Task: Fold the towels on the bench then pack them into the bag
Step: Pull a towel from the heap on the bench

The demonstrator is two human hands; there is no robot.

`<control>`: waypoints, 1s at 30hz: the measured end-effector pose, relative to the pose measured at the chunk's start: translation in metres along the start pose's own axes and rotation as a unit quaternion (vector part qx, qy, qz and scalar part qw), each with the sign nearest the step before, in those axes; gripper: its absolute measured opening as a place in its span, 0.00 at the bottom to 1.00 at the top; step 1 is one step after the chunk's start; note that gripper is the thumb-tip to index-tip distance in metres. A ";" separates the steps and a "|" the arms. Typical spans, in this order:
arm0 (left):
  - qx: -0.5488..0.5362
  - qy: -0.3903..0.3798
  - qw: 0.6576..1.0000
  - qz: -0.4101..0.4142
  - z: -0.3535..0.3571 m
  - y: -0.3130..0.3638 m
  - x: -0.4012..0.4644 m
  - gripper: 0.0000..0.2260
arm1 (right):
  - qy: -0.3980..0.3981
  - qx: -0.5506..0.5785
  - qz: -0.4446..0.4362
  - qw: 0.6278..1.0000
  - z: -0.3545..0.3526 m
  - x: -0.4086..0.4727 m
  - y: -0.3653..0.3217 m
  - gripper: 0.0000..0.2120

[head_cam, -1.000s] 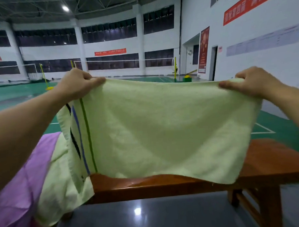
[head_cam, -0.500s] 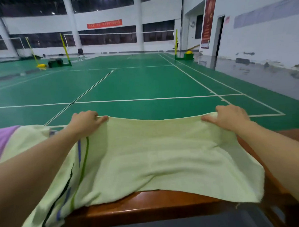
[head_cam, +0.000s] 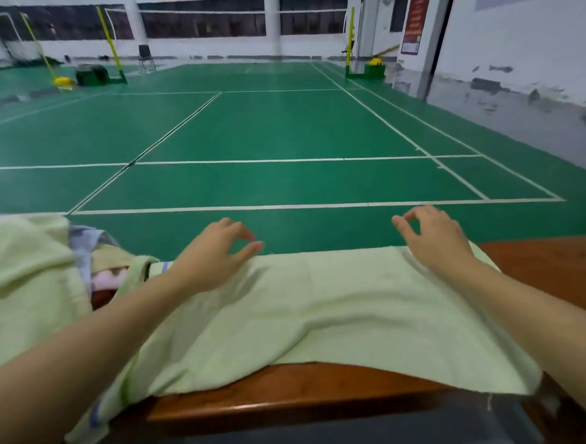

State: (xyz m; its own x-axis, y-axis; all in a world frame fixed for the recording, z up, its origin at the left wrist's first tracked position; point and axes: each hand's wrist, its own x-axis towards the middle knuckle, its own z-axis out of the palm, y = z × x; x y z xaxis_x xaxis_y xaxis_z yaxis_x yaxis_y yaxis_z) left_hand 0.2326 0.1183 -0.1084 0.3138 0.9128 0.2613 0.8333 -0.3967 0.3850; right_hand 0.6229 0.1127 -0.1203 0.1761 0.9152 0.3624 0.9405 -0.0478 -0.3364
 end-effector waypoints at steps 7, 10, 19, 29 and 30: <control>0.046 -0.081 0.984 0.153 0.038 0.091 -0.066 0.19 | -0.216 -0.033 -0.059 0.974 -0.017 -0.107 -0.053 0.33; 0.111 -0.170 0.969 0.140 0.053 0.091 -0.083 0.29 | -0.273 -0.094 -0.076 0.954 -0.016 -0.139 -0.041 0.37; 0.150 -0.255 0.945 0.137 0.058 0.137 -0.113 0.42 | -0.292 -0.121 -0.141 0.938 -0.050 -0.164 0.012 0.43; -0.051 -0.092 0.983 0.152 0.079 0.239 -0.055 0.16 | -0.049 0.154 0.100 0.982 -0.103 -0.080 0.069 0.19; -0.086 -0.100 0.980 0.150 0.086 0.257 -0.045 0.12 | -0.075 0.126 0.122 0.982 -0.099 -0.066 0.075 0.20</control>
State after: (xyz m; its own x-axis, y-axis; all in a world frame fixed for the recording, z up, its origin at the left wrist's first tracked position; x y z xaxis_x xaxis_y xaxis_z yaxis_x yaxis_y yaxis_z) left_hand 0.4718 -0.0166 -0.0970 0.6297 0.7470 0.2132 0.6070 -0.6445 0.4649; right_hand 0.7108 0.0091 -0.0839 0.3236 0.9388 0.1184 0.7708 -0.1889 -0.6084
